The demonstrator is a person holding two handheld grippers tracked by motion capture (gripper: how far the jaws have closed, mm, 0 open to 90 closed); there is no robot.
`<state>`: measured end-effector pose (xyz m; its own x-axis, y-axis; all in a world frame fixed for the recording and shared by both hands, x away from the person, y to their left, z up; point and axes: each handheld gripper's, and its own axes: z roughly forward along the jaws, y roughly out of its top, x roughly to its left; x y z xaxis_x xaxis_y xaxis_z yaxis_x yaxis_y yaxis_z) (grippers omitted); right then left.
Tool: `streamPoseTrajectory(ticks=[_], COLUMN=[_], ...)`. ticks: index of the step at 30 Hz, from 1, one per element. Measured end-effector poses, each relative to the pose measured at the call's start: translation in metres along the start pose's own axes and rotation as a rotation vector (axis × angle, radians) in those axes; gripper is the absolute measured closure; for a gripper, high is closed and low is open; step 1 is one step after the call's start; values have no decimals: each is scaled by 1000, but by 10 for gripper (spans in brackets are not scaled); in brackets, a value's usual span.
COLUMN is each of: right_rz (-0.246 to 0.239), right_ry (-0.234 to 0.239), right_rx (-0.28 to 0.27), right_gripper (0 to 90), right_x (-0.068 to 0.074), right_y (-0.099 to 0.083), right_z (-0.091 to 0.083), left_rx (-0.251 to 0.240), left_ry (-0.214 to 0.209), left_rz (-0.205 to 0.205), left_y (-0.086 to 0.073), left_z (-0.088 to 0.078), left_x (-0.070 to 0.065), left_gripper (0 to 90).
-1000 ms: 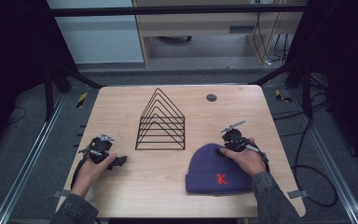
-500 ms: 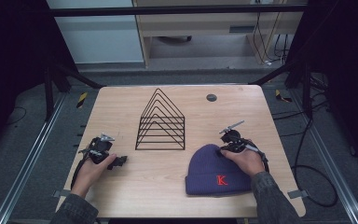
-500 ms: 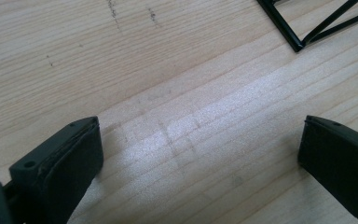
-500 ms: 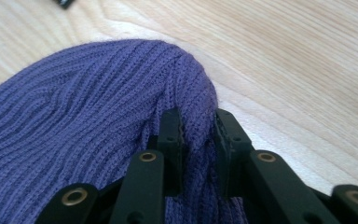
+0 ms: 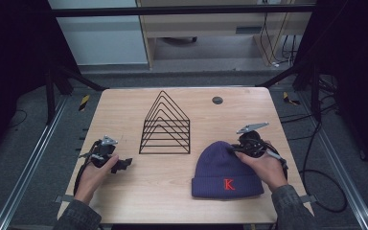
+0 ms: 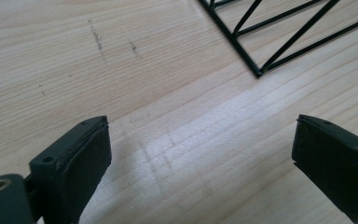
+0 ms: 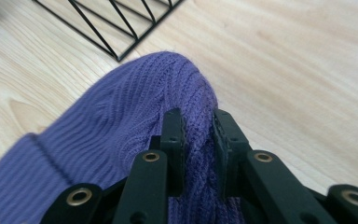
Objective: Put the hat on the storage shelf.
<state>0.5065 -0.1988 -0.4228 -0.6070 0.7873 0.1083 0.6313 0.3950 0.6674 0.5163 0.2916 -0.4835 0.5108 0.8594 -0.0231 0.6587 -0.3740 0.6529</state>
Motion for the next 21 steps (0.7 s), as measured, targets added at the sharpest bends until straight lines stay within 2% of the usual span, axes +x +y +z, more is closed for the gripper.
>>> streamPoseTrajectory(ticks=[1,3,7,10,11,13,15,19,21], right_rz=[-8,-17,-38,-52,-59,-59,-75,-86,-91], right_ry=[-3,-15,-13,-17,-17,-19,-18,-17,-13], right_rx=[-11,-19,-57,-76,-82,-97,-108,-136,-146], right_gripper=[764,763,763,764,764,764,764,766,766], right_x=[0,3,8,12,13,16,18,22,26], right_y=[0,0,1,3,4,6,9,17,21], right_z=[-3,-10,-24,-33,-35,-41,-45,-55,-59], left_rx=[-8,-18,-70,-49,-49,-67,-93,-108,-138], left_ry=[-15,-29,-19,-73,-79,-69,-77,-96,-101], left_rz=[-17,-10,-4,-6,-4,1,5,27,35], left_y=[-2,-2,3,1,1,1,1,2,2], left_z=[-4,-7,-12,-13,-13,-14,-17,-21,-28], left_x=[-2,-7,-10,-9,-9,-9,-10,-13,-16], left_gripper=[50,52,53,85,93,96,95,93,91])
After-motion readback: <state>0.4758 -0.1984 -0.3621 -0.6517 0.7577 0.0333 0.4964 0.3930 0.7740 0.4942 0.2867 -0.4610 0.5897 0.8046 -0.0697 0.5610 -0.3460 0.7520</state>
